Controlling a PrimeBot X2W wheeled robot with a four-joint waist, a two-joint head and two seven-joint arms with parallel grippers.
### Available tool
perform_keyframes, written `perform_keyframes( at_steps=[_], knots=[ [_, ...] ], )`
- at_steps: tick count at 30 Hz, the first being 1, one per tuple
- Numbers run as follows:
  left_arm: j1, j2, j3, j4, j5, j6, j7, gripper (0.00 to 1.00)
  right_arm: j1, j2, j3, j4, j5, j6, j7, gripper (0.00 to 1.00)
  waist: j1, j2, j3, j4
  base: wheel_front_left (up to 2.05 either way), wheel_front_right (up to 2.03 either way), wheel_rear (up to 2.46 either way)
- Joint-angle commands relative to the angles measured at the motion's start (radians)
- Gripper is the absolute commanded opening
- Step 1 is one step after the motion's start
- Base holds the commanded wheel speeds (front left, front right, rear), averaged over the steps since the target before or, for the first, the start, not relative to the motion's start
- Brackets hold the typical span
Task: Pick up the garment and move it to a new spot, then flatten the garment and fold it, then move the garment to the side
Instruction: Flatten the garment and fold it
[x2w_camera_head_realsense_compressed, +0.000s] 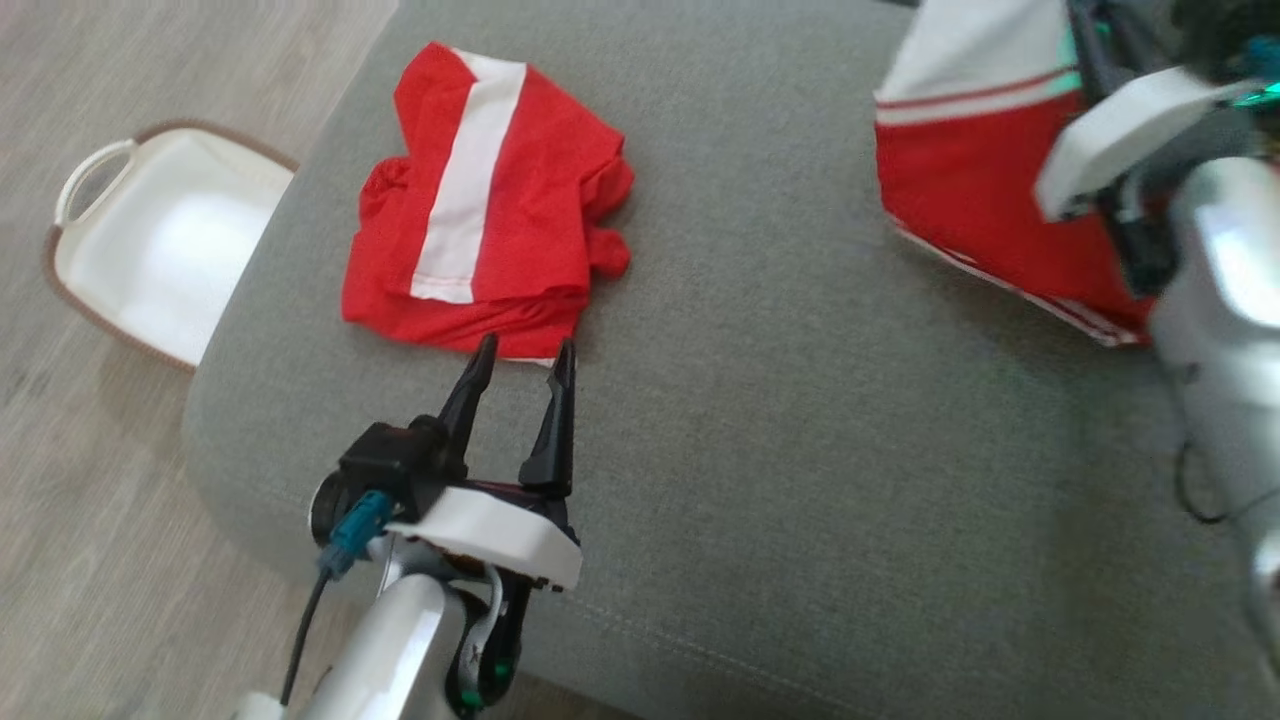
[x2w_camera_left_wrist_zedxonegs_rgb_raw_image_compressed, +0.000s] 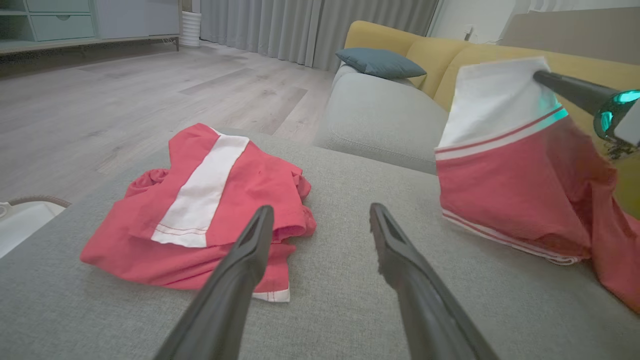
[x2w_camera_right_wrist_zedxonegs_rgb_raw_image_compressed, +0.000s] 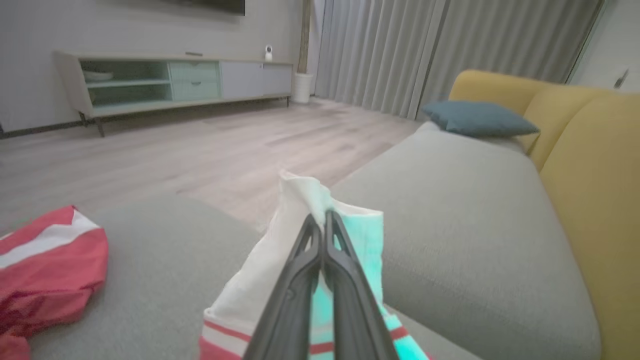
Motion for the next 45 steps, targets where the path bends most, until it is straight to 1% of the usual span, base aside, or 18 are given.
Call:
perform_keyframes(
  at_steps=[1,4,7,10,12,13,14,16,18,21,24,29,32,35,40,45],
  knots=[
    [-0.005,0.005,0.046,-0.03,0.0,0.004,-0.005,1.0,-0.008,0.045,0.028,-0.036,-0.009,0.004,-0.033,0.0,0.0,-0.0001,-0.022,-0.018,0.0,0.0,0.0],
    [0.011,0.005,0.062,-0.028,0.005,0.0,-0.005,1.0,0.036,0.096,0.092,-0.08,-0.039,0.004,-0.083,0.0,0.0,-0.0001,-0.046,-0.039,0.0,0.0,0.0],
    [0.025,0.005,0.074,-0.026,0.014,-0.004,-0.005,1.0,0.135,0.149,0.163,-0.153,-0.053,0.004,-0.104,0.0,0.0,-0.0001,-0.069,-0.062,0.0,0.0,0.0],
    [0.038,0.005,0.088,-0.022,0.026,-0.009,-0.005,1.0,0.261,0.187,0.241,-0.207,-0.054,0.004,-0.102,0.0,0.0,-0.0001,-0.093,-0.09,0.0,0.0,0.0],
    [0.046,0.005,0.099,-0.016,0.033,-0.014,-0.005,1.0,0.338,0.204,0.295,-0.216,-0.057,0.004,-0.067,0.0,0.0,-0.0001,-0.109,-0.11,0.0,0.0,0.0],
    [0.05,0.005,0.104,-0.013,0.036,-0.016,-0.005,1.0,0.372,0.21,0.321,-0.217,-0.055,0.004,-0.049,0.38,0.0,-0.0001,-0.117,-0.119,0.0,0.0,0.0],
    [0.052,0.005,0.108,-0.01,0.038,-0.019,-0.005,1.0,0.4,0.215,0.347,-0.218,-0.053,0.004,-0.034,0.99,0.0,-0.0001,-0.124,-0.126,0.0,0.0,0.0],
    [0.056,0.005,0.114,-0.004,0.043,-0.026,-0.005,1.0,0.442,0.222,0.377,-0.221,-0.046,0.004,-0.015,1.0,0.0,-0.0001,-0.141,-0.14,0.0,0.0,0.0],
    [0.062,0.005,0.124,0.0,0.048,-0.029,-0.005,1.0,0.468,0.226,0.381,-0.228,-0.038,0.004,-0.004,1.0,0.0,-0.0001,-0.154,-0.159,0.0,0.0,0.0],
    [0.071,0.005,0.142,0.003,0.054,-0.035,-0.005,1.0,0.492,0.225,0.335,-0.247,-0.034,0.004,-0.006,1.0,0.0,-0.0001,-0.171,-0.188,0.0,0.0,0.0],
    [0.079,0.005,0.159,0.001,0.056,-0.039,-0.005,1.0,0.513,0.214,0.237,-0.28,-0.044,0.004,-0.021,1.0,0.0,-0.0001,-0.185,-0.22,0.0,0.0,0.0],
    [0.086,0.005,0.178,-0.016,0.042,-0.042,-0.005,1.0,0.584,0.204,0.005,-0.384,-0.088,0.004,-0.055,1.0,0.0,-0.0001,-0.2,-0.275,0.0,0.0,0.0],
    [0.09,0.005,0.187,-0.03,0.02,-0.038,-0.005,1.0,0.656,0.211,-0.132,-0.467,-0.127,0.004,-0.068,1.0,0.0,-0.0001,-0.206,-0.306,0.0,0.0,0.0],
    [0.103,0.005,0.2,-0.042,-0.002,-0.034,-0.005,1.0,0.739,0.229,-0.233,-0.544,-0.155,0.004,-0.058,1.0,0.0,-0.0001,-0.212,-0.341,0.0,0.0,0.0],
    [0.135,0.005,0.223,-0.034,-0.021,-0.034,-0.005,1.0,0.859,0.251,-0.331,-0.664,-0.189,0.004,-0.076,1.0,0.0,-0.0001,-0.212,-0.389,0.0,0.0,0.0],
    [0.143,0.005,0.229,-0.002,-0.007,-0.038,-0.005,1.0,0.904,0.256,-0.345,-0.71,-0.186,0.004,-0.086,1.0,0.0,-0.0001,-0.195,-0.424,0.0,0.0,0.0]
  ],
)
